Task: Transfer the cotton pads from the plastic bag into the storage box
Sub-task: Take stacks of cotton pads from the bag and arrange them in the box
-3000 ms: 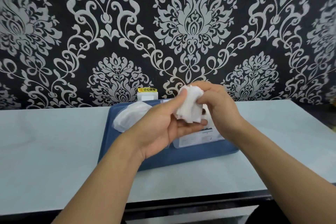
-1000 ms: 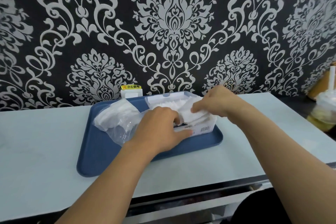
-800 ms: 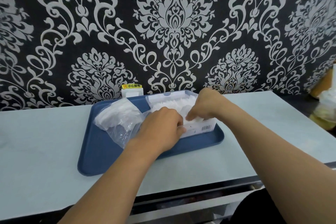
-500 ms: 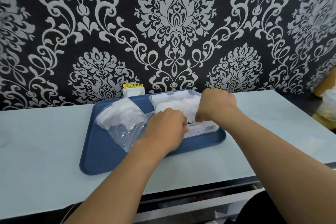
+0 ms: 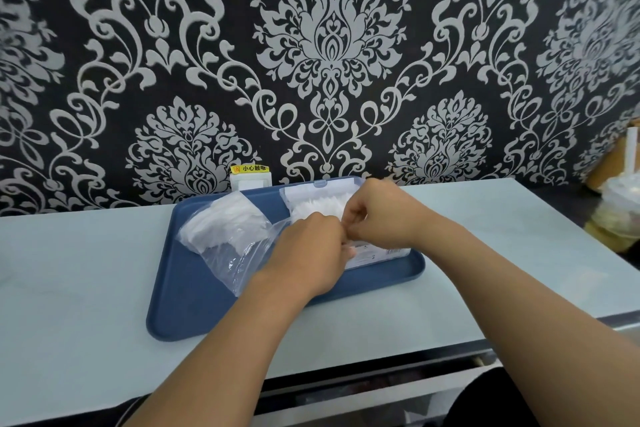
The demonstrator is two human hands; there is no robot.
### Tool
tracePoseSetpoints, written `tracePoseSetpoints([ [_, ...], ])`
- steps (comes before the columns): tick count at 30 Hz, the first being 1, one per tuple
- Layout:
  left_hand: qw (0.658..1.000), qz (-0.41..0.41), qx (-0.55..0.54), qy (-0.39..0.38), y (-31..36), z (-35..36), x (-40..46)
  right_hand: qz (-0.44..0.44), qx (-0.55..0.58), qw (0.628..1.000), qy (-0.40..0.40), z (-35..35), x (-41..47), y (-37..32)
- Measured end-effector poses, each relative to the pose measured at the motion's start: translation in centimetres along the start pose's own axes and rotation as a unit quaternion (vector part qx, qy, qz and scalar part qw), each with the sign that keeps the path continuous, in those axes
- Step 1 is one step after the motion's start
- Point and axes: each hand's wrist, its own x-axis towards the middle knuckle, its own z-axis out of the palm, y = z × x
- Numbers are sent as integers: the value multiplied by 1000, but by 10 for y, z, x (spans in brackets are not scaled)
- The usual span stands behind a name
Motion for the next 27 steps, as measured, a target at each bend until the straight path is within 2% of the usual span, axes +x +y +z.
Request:
tracePoseSetpoints([
  [5,1000,3,17,-21,-7,2,4,30,-1,999,-18,-9,3,10],
  [7,1000,1,2,-31,-10,3,6,65,104,992,-11,-22,-2,16],
  [10,997,-15,-72,-21,-13,2,10,89,271,958,8,-33,-11,27],
  [12,994,-29,-109,1,-15,-1,14,99,308,946,20,-32,-15,32],
  [17,993,-35,-111,22,-16,-2,22,108,349,931,17,-31,-13,31],
  [20,992,-41,-118,12,-14,-2,21,90,308,947,31,-30,-13,28],
  [23,991,-41,-125,25,-17,-7,17,21,219,975,13,-26,-11,15],
  [25,993,-38,-104,45,-19,-12,11,-25,102,993,-45,-17,-6,3],
  [27,997,-38,-58,45,-19,-15,0,-29,-48,990,-131,-9,0,-8],
])
